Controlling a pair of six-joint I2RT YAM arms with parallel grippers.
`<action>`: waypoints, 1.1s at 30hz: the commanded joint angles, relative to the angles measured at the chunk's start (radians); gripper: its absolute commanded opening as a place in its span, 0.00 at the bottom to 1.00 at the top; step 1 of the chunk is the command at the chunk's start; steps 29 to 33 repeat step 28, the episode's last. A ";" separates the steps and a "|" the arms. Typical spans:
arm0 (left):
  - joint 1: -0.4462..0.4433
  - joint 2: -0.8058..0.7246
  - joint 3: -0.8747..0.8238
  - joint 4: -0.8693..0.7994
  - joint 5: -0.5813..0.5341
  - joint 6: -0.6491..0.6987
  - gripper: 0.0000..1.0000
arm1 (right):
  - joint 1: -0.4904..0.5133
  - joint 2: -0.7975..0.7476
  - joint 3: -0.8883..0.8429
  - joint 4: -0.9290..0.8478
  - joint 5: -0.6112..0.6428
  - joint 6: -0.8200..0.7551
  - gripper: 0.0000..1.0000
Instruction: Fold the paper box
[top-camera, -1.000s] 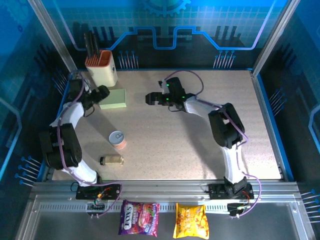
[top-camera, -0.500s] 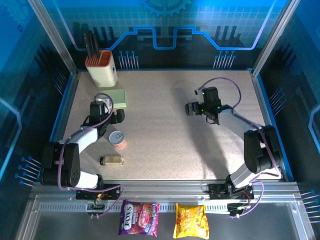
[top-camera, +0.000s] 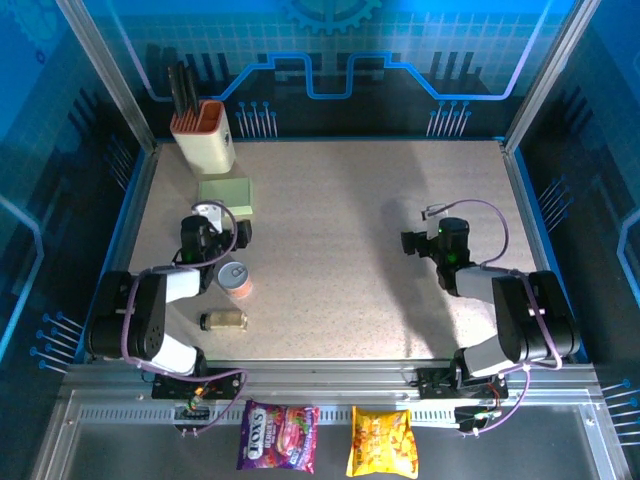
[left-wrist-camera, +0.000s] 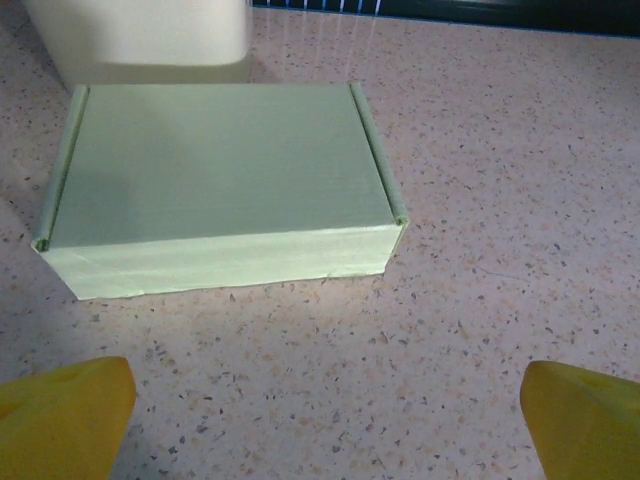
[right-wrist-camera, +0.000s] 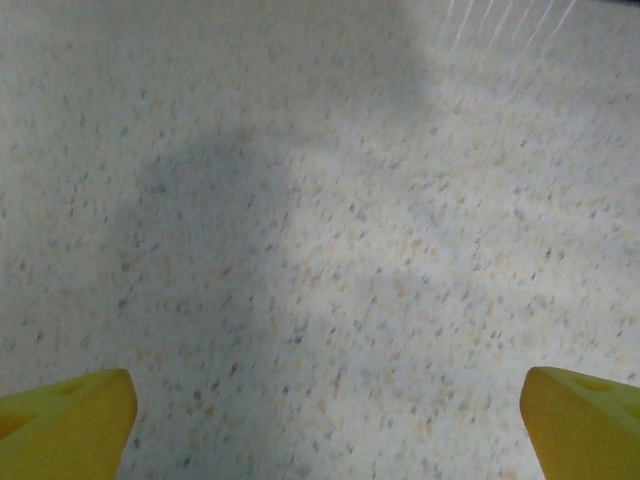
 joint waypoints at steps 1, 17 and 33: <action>0.002 0.045 -0.061 0.229 0.044 0.027 1.00 | -0.040 0.044 -0.062 0.294 -0.055 0.019 0.99; -0.006 0.046 -0.065 0.230 0.010 0.028 1.00 | -0.039 0.043 -0.032 0.234 -0.079 0.008 0.99; -0.006 0.047 -0.063 0.227 0.009 0.026 1.00 | -0.042 0.046 -0.032 0.231 -0.087 0.009 0.99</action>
